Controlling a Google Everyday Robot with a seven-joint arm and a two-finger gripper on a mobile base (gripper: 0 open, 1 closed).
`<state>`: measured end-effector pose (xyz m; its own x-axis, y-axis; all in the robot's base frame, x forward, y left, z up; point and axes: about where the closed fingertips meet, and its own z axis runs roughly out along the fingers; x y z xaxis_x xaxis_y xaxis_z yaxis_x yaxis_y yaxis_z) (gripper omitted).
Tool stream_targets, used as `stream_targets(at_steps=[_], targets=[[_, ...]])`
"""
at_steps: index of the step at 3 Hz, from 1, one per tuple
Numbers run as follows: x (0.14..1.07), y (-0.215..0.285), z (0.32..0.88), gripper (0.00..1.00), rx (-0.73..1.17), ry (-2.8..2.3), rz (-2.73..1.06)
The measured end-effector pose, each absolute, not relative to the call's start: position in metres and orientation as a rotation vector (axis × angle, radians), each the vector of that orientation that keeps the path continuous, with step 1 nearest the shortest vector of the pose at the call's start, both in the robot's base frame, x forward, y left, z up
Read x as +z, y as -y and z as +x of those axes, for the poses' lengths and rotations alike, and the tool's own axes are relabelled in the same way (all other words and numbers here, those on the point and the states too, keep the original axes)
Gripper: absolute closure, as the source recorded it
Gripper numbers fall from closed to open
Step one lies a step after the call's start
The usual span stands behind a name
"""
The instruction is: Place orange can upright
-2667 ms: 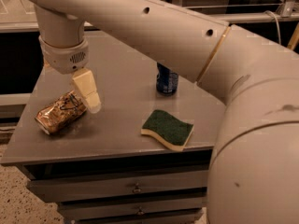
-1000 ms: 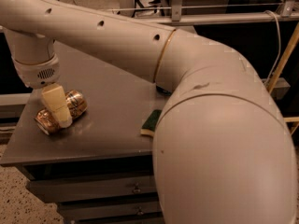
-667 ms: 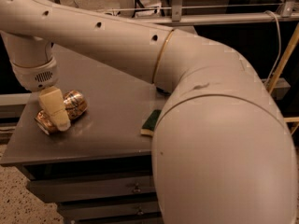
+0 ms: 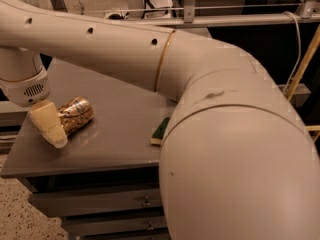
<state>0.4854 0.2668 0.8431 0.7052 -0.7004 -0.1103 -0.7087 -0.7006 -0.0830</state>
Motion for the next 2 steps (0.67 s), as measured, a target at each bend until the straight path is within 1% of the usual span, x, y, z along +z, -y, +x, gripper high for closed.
stream_targets(at_steps=[2], targets=[[0.8374, -0.2707, 0.4776, 0.0, 0.081, -1.112, -2.815]])
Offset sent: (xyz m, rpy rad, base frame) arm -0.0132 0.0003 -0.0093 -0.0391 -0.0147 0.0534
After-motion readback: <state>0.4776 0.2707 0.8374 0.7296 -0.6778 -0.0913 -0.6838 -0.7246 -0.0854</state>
